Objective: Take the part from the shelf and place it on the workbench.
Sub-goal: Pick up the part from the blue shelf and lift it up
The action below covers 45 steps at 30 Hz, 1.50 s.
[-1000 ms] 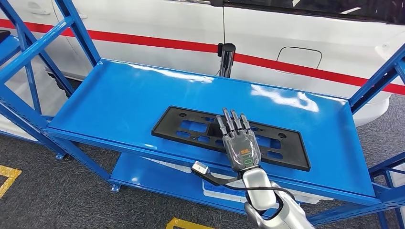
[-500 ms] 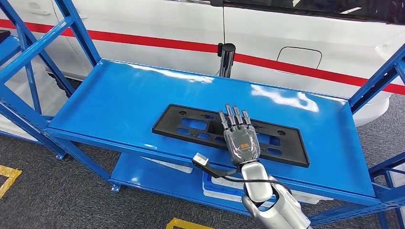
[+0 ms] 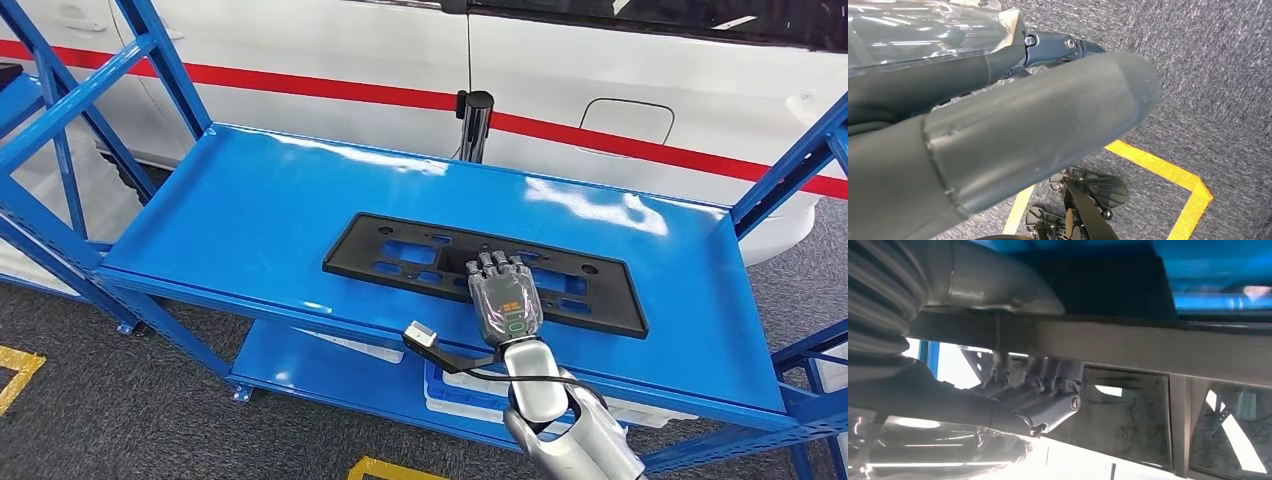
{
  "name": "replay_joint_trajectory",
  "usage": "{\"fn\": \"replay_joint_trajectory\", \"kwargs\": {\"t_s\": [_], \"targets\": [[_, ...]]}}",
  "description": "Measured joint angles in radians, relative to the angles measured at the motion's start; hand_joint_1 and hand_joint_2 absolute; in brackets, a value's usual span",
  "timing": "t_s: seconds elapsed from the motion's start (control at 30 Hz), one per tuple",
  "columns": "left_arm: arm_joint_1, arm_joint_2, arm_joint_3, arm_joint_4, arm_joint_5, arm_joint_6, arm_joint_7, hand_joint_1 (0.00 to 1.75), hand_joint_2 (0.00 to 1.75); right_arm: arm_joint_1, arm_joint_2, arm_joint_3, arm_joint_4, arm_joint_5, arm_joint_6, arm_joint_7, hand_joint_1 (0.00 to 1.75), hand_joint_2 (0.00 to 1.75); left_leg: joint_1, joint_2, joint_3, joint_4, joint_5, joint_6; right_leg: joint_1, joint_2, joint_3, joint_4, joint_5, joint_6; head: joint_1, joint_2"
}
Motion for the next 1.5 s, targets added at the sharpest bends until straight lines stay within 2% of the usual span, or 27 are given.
{"fn": "replay_joint_trajectory", "kwargs": {"t_s": [0.3,0.53,0.67,0.77,0.9,1.03,1.3,1.37,1.47,1.5], "targets": [[0.000,0.002,0.000,0.000,0.000,0.000,-0.001,0.00,0.00,0.001,0.004,-0.003,0.003,0.000,-0.001,0.000,1.75,1.75,0.000,0.000,0.000,0.000,0.000,0.000,0.000,0.000,0.000,0.000,0.000,0.000,0.000,0.000],[0.000,0.005,-0.001,0.000,-0.001,0.004,-0.001,0.00,0.00,0.020,0.028,-0.029,-0.007,0.000,-0.010,-0.015,1.75,1.75,0.000,0.000,0.000,0.000,0.000,0.000,0.000,0.000,0.000,0.000,0.000,0.000,0.000,0.000],[0.000,0.008,-0.004,0.000,0.002,0.018,0.012,0.00,0.00,0.045,0.041,-0.054,-0.023,-0.006,-0.087,-0.070,1.75,1.75,0.000,0.001,0.000,0.000,0.000,0.000,0.000,0.000,0.000,0.000,0.000,0.000,0.000,0.000],[-0.001,0.011,-0.007,0.000,0.007,0.032,0.021,0.00,0.00,0.055,0.068,-0.088,-0.045,-0.034,-0.151,-0.147,1.75,1.75,0.000,0.001,0.000,0.000,0.000,0.000,0.000,0.000,0.000,0.000,0.000,0.000,0.000,0.000],[-0.002,0.019,-0.023,0.000,0.014,0.036,0.029,0.00,0.00,0.056,0.115,-0.152,-0.114,-0.128,-0.148,-0.228,1.75,1.75,0.001,-0.001,0.000,0.000,0.000,0.000,0.000,-0.001,0.000,0.000,0.000,0.000,0.000,0.000],[-0.002,0.028,-0.038,0.000,0.012,0.034,0.035,0.00,0.00,0.055,0.125,-0.209,-0.192,-0.239,-0.159,-0.256,1.75,1.75,0.000,0.000,0.000,0.000,0.000,0.000,0.000,-0.001,0.000,0.000,0.000,0.000,0.000,0.000],[-0.002,0.032,-0.048,0.000,0.010,0.034,0.037,0.00,0.00,0.056,0.125,-0.232,-0.227,-0.284,-0.175,-0.266,1.75,1.75,0.000,0.000,0.000,0.000,0.000,0.000,0.000,-0.001,0.000,0.000,0.000,0.000,0.000,0.000],[-0.002,0.038,-0.059,0.000,0.003,0.033,0.039,0.00,0.00,0.064,0.123,-0.265,-0.288,-0.367,-0.202,-0.288,1.75,1.75,0.000,0.000,0.000,0.000,0.000,0.000,0.000,-0.001,0.000,0.000,0.000,0.000,0.000,0.000],[-0.004,0.052,-0.100,-0.001,-0.015,0.016,0.025,0.00,0.00,0.105,0.103,-0.346,-0.480,-0.679,-0.278,-0.390,1.75,1.75,0.000,0.000,0.000,0.000,0.000,0.000,0.000,0.000,-0.001,0.000,0.000,0.000,0.000,0.000],[-0.006,0.055,-0.109,-0.001,-0.018,0.010,0.019,0.00,0.00,0.112,0.095,-0.358,-0.521,-0.738,-0.291,-0.413,1.75,1.75,0.000,0.001,0.000,0.000,0.000,0.000,0.000,0.000,-0.001,0.000,0.000,0.000,0.000,0.000]]}}
